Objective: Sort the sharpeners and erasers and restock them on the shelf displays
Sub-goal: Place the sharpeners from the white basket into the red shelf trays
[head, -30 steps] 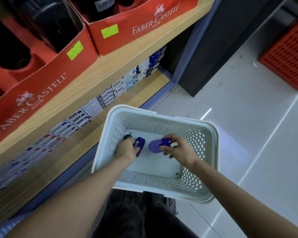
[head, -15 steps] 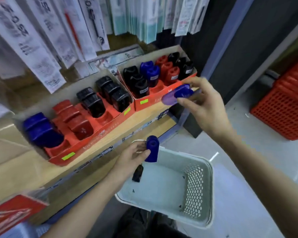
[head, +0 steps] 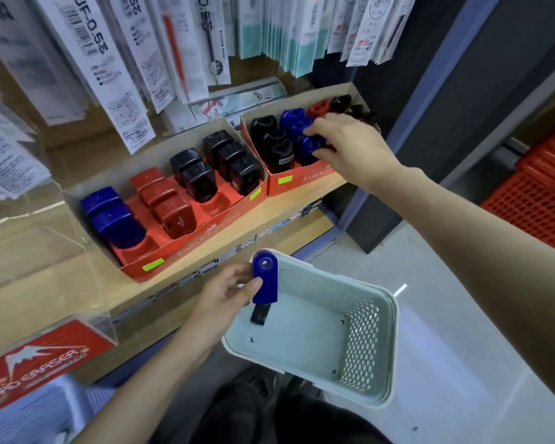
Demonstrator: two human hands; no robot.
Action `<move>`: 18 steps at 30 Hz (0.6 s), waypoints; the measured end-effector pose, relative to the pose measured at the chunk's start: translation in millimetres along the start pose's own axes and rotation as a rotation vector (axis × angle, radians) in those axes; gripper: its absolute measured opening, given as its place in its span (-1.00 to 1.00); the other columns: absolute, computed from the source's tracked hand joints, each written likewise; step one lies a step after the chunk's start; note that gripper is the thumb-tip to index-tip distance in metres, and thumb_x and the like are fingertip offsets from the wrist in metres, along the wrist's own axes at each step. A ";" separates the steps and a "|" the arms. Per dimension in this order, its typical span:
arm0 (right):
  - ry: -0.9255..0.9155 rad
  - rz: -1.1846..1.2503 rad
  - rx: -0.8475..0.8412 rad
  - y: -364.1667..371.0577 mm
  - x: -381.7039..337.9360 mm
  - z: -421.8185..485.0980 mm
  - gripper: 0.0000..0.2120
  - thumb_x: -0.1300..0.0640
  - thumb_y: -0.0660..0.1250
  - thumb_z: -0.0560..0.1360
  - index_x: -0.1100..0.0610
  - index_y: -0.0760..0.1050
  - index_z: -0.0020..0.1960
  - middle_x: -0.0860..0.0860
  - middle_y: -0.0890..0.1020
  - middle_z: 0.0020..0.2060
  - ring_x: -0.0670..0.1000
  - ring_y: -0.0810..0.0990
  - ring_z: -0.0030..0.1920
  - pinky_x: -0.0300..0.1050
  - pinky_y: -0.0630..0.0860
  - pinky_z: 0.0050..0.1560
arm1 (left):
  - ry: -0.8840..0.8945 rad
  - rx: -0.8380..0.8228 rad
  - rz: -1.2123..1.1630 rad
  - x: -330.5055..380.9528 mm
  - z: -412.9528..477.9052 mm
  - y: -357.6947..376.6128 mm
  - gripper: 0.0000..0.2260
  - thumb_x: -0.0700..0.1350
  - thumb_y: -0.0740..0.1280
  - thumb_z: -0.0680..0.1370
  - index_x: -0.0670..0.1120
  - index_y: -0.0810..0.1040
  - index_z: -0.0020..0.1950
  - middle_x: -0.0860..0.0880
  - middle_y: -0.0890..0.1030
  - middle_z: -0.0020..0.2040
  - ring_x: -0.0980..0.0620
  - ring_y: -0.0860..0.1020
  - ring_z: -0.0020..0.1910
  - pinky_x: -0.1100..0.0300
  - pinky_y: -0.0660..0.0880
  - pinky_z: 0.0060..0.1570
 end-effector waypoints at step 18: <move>-0.180 0.077 -0.807 343.2 -86.2 -166.9 -0.38 0.31 0.14 0.55 0.07 0.02 0.54 -0.02 0.05 0.53 0.07 0.05 0.50 0.01 0.17 0.43 | -0.159 0.228 -0.158 -82.4 -12.2 -21.0 -0.85 -0.10 0.19 0.60 0.03 0.54 0.08 0.18 0.67 -0.16 0.09 0.64 -0.24 0.30 0.56 -0.24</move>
Point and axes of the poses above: each hand's wrist, its own z-axis towards the middle knuckle, its own y-axis out of the palm, x = y × z, the point moved 8 cm from there along z, towards the middle knuckle
